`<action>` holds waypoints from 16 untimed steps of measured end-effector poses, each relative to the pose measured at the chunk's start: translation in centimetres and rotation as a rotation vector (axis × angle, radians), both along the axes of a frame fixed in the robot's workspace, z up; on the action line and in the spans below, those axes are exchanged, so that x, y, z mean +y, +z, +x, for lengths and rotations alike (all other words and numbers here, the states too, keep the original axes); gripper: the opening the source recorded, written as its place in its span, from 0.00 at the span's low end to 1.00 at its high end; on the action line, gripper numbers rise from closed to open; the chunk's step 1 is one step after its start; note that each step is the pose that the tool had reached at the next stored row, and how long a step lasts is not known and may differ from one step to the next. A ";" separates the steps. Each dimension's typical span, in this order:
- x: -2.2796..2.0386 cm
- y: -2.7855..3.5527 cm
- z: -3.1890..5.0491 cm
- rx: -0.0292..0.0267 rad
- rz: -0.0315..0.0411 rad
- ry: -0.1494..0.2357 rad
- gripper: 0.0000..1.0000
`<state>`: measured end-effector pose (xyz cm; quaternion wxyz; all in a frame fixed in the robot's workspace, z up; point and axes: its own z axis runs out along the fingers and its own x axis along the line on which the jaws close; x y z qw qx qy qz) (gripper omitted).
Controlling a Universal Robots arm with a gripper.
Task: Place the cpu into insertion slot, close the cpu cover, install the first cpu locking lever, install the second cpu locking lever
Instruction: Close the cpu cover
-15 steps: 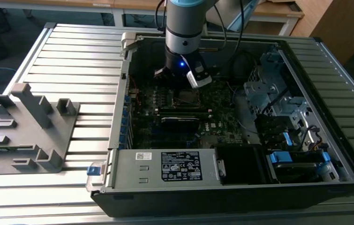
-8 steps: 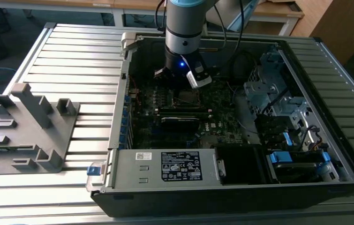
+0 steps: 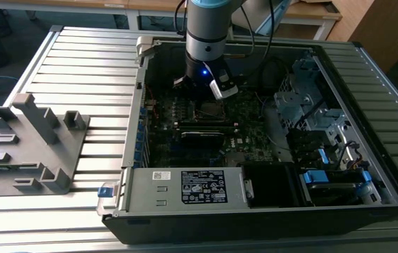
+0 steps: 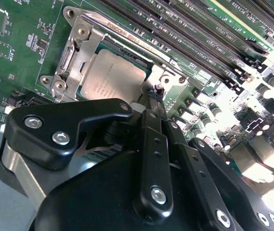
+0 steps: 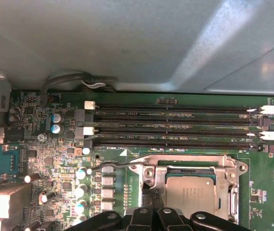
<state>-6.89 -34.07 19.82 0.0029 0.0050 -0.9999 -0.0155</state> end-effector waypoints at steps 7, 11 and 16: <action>0.00 0.35 0.00 -0.0001 0.0001 0.000 0.11; 0.00 0.70 0.00 0.0000 0.0001 0.000 0.11; 0.01 1.21 0.00 -0.0001 0.0002 0.000 0.11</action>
